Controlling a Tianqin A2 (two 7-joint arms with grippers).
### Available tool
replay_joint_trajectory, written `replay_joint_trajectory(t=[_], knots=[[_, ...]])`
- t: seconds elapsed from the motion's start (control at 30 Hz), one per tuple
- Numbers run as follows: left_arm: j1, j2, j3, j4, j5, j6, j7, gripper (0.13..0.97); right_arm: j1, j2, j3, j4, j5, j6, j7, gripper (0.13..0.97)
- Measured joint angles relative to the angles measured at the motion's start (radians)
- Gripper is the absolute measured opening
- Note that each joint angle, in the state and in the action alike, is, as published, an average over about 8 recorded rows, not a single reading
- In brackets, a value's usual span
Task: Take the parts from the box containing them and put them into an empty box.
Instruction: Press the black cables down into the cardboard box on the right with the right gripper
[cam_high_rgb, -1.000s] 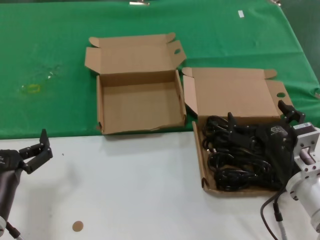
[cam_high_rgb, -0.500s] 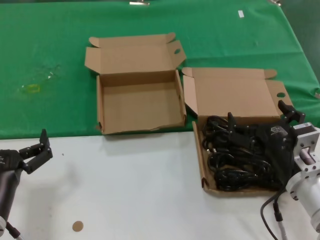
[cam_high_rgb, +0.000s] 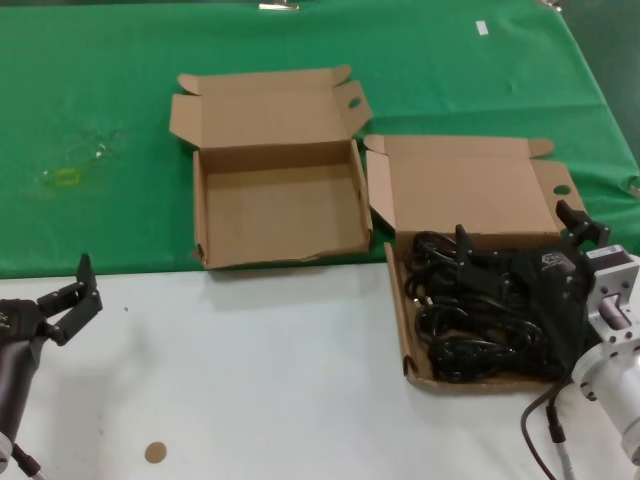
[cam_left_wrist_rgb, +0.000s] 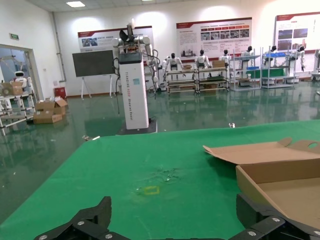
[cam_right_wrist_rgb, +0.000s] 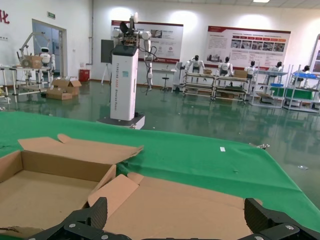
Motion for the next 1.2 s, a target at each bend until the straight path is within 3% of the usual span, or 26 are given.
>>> replay_joint_trajectory(t=[0.2,0.47,0.6,0.87,1.2], knots=[[0.000,0.000,0.000,0.000,0.000,0.000,0.000,0.857,-0.001,0.001,0.000,0.001,-0.001,0.003,0.000,0.966],[0.000,0.000,0.000,0.000,0.000,0.000,0.000,0.696,-0.008,0.017,-0.011,0.012,0.005,0.024,0.001,0.966],[0.000,0.000,0.000,0.000,0.000,0.000,0.000,0.696,-0.016,0.049,-0.034,0.030,0.029,0.046,0.007,0.966],[0.000,0.000,0.000,0.000,0.000,0.000,0.000,0.472,-0.045,0.213,-0.135,0.102,0.143,0.121,-0.001,0.966],[0.000,0.000,0.000,0.000,0.000,0.000,0.000,0.290,-0.084,0.431,-0.214,0.161,0.218,0.097,0.009,0.966]])
